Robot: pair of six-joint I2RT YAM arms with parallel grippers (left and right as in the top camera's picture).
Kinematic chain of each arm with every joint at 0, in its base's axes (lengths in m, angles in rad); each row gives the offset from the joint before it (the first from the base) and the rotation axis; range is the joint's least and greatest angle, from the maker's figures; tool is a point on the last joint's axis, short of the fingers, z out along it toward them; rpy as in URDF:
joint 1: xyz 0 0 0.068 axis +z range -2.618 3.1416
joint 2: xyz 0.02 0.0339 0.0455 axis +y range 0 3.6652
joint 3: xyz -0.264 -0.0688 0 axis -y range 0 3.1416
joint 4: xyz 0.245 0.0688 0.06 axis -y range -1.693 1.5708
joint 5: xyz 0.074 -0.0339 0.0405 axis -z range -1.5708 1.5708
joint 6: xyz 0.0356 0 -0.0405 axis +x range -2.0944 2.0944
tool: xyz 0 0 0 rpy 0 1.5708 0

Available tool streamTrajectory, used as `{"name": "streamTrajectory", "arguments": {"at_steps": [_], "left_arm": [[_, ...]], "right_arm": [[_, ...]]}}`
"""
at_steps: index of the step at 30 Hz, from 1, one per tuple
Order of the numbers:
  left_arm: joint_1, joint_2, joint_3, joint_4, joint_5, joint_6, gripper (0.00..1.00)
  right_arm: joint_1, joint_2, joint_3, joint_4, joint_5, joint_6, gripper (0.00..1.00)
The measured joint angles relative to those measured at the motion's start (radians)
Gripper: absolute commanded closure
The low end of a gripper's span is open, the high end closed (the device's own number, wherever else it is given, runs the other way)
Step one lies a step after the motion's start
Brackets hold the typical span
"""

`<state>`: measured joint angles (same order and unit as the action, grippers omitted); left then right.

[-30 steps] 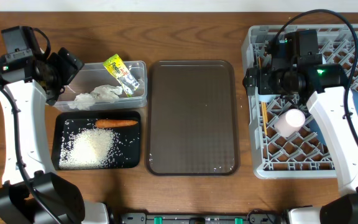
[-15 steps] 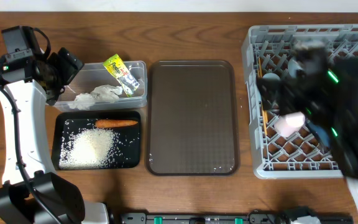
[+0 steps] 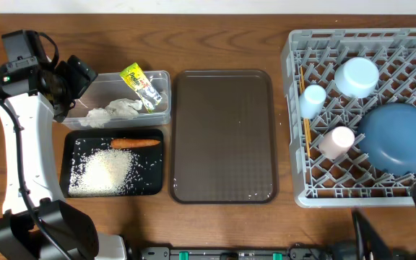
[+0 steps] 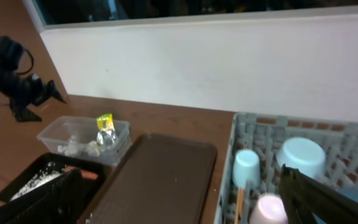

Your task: Sort waste into correct bins and load items into the dishwasher rack

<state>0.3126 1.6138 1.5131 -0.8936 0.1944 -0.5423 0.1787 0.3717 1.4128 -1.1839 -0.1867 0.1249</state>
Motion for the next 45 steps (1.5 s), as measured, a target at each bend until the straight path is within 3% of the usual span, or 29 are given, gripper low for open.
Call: {"name": "streamTrajectory", "arguments": {"at_steps": [5,15,22,38,45], "left_arm": [[0.0,0.0,0.0,0.0,0.0,0.0,0.04],[0.0,0.0,0.0,0.0,0.001,0.0,0.04],[0.0,0.0,0.0,0.0,0.0,0.0,0.04],[0.0,0.0,0.0,0.0,0.0,0.0,0.04],[0.0,0.0,0.0,0.0,0.0,0.0,0.04]], "right_arm": [[-0.007,-0.081,-0.009,-0.08,0.0,0.0,0.01],[-0.044,-0.229,-0.143,-0.042,0.005,0.0,0.01],[-0.044,-0.358,-0.402,0.187,0.024,0.0,0.01],[-0.044,-0.36,-1.081,0.931,0.072,-0.004,0.01],[-0.044,-0.359,-1.265,1.131,0.085,-0.004,0.01]]}}
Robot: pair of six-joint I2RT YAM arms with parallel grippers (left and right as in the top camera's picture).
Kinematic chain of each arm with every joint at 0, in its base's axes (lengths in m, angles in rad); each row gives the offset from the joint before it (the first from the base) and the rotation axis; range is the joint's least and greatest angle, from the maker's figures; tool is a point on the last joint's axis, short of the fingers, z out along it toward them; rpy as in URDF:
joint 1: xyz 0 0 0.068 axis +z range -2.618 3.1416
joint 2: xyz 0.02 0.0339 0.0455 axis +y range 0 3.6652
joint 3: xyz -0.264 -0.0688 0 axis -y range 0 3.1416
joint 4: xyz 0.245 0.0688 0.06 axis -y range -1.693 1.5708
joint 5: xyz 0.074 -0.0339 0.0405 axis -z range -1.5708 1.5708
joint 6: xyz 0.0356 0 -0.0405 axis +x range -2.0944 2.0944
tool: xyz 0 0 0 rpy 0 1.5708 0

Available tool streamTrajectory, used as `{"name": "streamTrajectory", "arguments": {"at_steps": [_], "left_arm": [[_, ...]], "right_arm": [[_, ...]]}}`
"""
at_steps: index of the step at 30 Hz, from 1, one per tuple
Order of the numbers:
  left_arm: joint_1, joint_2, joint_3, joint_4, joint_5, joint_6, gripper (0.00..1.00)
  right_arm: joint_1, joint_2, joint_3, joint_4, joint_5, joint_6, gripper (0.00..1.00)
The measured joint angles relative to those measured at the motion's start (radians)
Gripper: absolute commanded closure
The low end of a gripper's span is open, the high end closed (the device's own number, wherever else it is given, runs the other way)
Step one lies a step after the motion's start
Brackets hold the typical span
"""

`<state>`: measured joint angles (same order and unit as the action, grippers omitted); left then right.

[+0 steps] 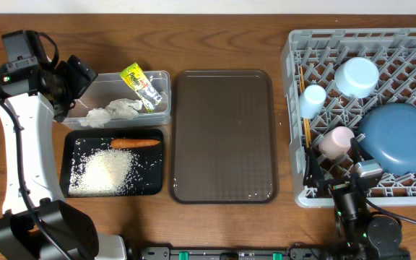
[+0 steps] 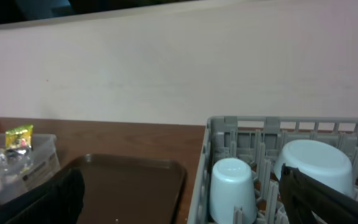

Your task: Sort waste into correct bins and load items into the dishwasher rack

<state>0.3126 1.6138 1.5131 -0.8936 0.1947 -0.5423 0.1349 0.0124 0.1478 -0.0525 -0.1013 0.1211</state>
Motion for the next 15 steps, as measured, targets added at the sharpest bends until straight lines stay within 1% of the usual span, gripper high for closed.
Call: {"name": "streamTrajectory", "arguments": {"at_steps": [4,15], "left_arm": [[0.0,0.0,0.0,0.0,0.0,0.0,0.04],[0.0,0.0,0.0,0.0,0.0,0.0,0.04]], "right_arm": [[0.0,0.0,-0.034,0.034,0.007,-0.016,0.01],[0.0,0.0,-0.105,0.031,0.013,-0.113,0.01]]}}
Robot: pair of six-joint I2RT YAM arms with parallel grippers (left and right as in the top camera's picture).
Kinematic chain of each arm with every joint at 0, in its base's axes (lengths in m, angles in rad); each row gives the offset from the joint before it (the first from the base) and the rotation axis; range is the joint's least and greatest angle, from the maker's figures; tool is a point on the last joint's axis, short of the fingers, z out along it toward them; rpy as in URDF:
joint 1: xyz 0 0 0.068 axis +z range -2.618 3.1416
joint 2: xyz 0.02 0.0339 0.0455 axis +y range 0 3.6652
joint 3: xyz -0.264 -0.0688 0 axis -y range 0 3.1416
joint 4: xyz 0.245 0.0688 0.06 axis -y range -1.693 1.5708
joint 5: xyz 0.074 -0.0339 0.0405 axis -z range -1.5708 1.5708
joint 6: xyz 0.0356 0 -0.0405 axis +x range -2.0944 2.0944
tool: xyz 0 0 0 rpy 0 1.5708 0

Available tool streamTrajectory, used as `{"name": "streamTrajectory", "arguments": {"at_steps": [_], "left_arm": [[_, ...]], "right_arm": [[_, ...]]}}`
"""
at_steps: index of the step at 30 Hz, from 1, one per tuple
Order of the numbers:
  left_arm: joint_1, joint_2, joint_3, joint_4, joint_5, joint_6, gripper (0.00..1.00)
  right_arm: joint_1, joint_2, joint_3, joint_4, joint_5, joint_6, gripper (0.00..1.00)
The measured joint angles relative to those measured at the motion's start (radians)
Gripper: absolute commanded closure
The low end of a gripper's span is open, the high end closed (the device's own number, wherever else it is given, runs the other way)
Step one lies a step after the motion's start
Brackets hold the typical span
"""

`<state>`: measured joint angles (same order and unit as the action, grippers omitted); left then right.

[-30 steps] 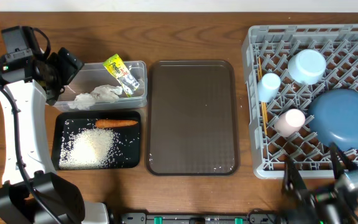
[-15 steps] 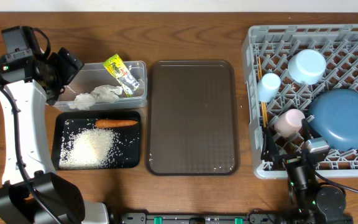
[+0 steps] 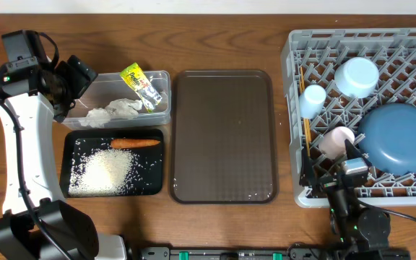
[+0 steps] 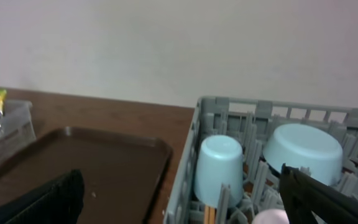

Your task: Sort waste into correct bins and load items into the dishwasher rack

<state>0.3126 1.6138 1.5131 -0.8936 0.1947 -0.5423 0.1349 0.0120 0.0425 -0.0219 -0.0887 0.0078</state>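
Note:
The grey dishwasher rack (image 3: 292,108) on the right holds an upturned light blue bowl (image 3: 357,76), a light blue cup (image 3: 313,100), a pink cup (image 3: 336,140), a dark blue bowl (image 3: 399,137) and chopsticks (image 3: 306,123). My right gripper (image 3: 332,172) hovers open over the rack's near edge, holding nothing. In the right wrist view the right gripper (image 4: 180,179) faces the light blue cup (image 4: 219,168) and the bowl (image 4: 303,152). My left gripper (image 3: 76,85) stands open beside the clear bin (image 3: 161,94), which holds a yellow wrapper (image 3: 137,81) and crumpled tissue (image 3: 114,110).
A brown tray (image 3: 224,133) lies in the middle. A black bin (image 3: 71,144) at the front left holds rice (image 3: 105,172) and a carrot (image 3: 134,143). A pale wall (image 4: 197,43) stands behind the table.
My right gripper has shifted slightly left and farther over the rack's front edge, and its camera now looks lower and closer at the light blue cup. The left arm is unmoved.
At first my right arm was almost out of the overhead view at the bottom right, its camera seeing both bins and the tray. Then it stood at the rack's front edge, open. Now it sits a little farther in. The items and left arm have stayed put.

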Motion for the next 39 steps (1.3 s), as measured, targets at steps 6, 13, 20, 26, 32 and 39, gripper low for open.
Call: {"name": "streamTrajectory", "arguments": {"at_steps": [6,13,20,26,32,39], "left_arm": [[0.0,0.0,0.0,0.0,0.0,0.0,0.04],[0.0,0.0,0.0,0.0,0.0,0.0,0.04],[0.0,0.0,0.0,0.0,0.0,0.0,0.04],[0.0,0.0,0.0,0.0,0.0,0.0,0.04],[0.0,0.0,0.0,0.0,0.0,0.0,0.04],[0.0,0.0,0.0,0.0,0.0,0.0,0.04]], "right_arm": [[0.0,0.0,-0.034,-0.045,0.004,-0.018,0.01],[0.0,0.0,-0.034,-0.048,0.046,-0.031,0.01],[-0.002,0.0,-0.034,-0.048,0.106,-0.034,0.01],[-0.052,0.0,-0.034,-0.047,0.124,0.0,0.01],[-0.052,0.0,-0.034,-0.048,0.127,0.011,0.01],[-0.052,0.0,-0.034,-0.048,0.123,0.011,0.01]]}}
